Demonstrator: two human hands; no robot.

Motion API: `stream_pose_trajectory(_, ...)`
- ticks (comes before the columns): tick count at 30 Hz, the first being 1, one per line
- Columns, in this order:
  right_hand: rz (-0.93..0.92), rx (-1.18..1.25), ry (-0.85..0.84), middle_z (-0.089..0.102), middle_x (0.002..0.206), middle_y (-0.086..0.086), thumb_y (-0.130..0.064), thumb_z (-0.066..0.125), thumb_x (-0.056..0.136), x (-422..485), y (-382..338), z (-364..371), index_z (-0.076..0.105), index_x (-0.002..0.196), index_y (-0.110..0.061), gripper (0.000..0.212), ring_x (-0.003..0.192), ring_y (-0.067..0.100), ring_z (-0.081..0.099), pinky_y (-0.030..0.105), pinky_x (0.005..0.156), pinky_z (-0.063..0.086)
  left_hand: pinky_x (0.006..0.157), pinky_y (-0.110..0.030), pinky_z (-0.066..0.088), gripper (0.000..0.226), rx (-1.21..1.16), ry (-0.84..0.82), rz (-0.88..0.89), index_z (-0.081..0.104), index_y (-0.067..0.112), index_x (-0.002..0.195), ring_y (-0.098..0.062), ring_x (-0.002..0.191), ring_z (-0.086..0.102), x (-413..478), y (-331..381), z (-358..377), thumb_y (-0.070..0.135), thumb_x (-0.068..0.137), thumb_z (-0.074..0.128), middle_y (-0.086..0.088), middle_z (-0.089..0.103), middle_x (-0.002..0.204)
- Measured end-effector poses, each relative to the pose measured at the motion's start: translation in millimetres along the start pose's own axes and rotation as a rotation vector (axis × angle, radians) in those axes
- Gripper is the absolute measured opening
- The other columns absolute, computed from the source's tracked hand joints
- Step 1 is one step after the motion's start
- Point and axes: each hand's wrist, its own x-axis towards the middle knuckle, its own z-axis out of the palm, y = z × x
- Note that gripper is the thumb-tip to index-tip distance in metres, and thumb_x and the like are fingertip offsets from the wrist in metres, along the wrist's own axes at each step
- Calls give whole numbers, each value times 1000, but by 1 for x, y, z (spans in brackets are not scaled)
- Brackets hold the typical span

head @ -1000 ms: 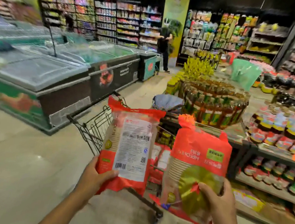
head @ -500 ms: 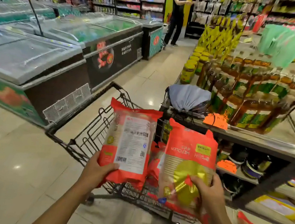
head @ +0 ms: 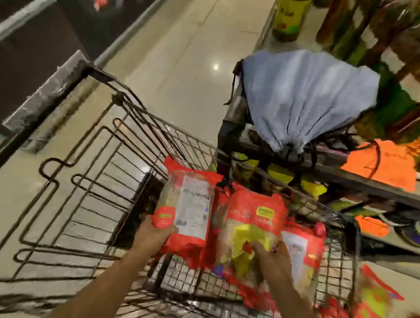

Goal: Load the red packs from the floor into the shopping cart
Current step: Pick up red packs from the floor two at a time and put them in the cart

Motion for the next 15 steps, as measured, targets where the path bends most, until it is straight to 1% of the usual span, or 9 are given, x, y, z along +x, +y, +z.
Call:
stream_pose_trajectory(2,17,-24,36,75,89,2,-47,85,60,-2,-21,8,59,117,-23,67,80,28,72,47,73,59,85,-44,57,68,71,8,-10,62,18,101,-30,88,70,28,-2,14,50,43,75,-10,73,96)
stream_pose_trajectory(5,64,-74,-1,72,81,1,-37,83,74,-1,-36,14,56,115,-19,52,67,21,68,31,60,53,83,-39,51,67,193,-6,44,58,16,109,-31,93,65,53,-7,22,49,51,66,-9,68,101)
stream_pose_trajectory(7,80,-128,-44,71,81,-1,-38,81,77,-2,-38,14,54,114,-22,48,62,19,67,26,52,50,86,-40,53,66,248,-3,89,60,14,118,-30,97,66,70,-14,20,46,61,61,-8,69,105)
stream_pose_trajectory(8,70,-167,-50,71,82,-1,-42,81,76,-6,-39,14,52,116,-23,52,61,19,68,25,48,50,86,-42,56,62,303,1,115,63,16,118,-28,98,69,85,-26,19,47,65,60,-6,71,106)
stream_pose_trajectory(9,59,-201,-36,72,84,-2,-52,80,72,-5,-35,13,51,121,-24,64,64,20,69,26,49,53,84,-43,59,55,365,-9,139,64,19,115,-28,97,71,95,-32,17,48,68,59,-4,73,104)
stream_pose_trajectory(11,0,-332,5,72,101,3,-78,71,60,-12,-37,11,40,139,-26,99,86,28,70,39,69,60,82,-43,60,48,489,-40,197,64,24,113,-28,97,72,106,-39,11,51,74,56,-4,72,104)
stream_pose_trajectory(12,-42,-408,19,68,115,9,-79,66,64,-17,-40,10,31,146,-26,104,102,35,66,47,82,57,82,-43,60,51,550,-49,246,62,25,117,-28,99,71,97,-27,6,53,75,55,-3,71,108)
stream_pose_trajectory(14,-152,-577,3,48,146,18,-67,59,81,-54,-84,6,22,153,-22,93,132,40,46,53,105,44,87,-45,59,58,680,-66,395,54,23,129,-26,106,67,42,31,-13,52,79,56,-2,65,117)
stream_pose_trajectory(15,-244,-638,6,40,153,17,-63,54,86,-77,-112,2,25,154,-20,86,139,39,37,53,111,36,91,-46,58,59,746,-61,479,50,21,135,-27,111,64,10,65,-23,48,83,59,-3,62,122)
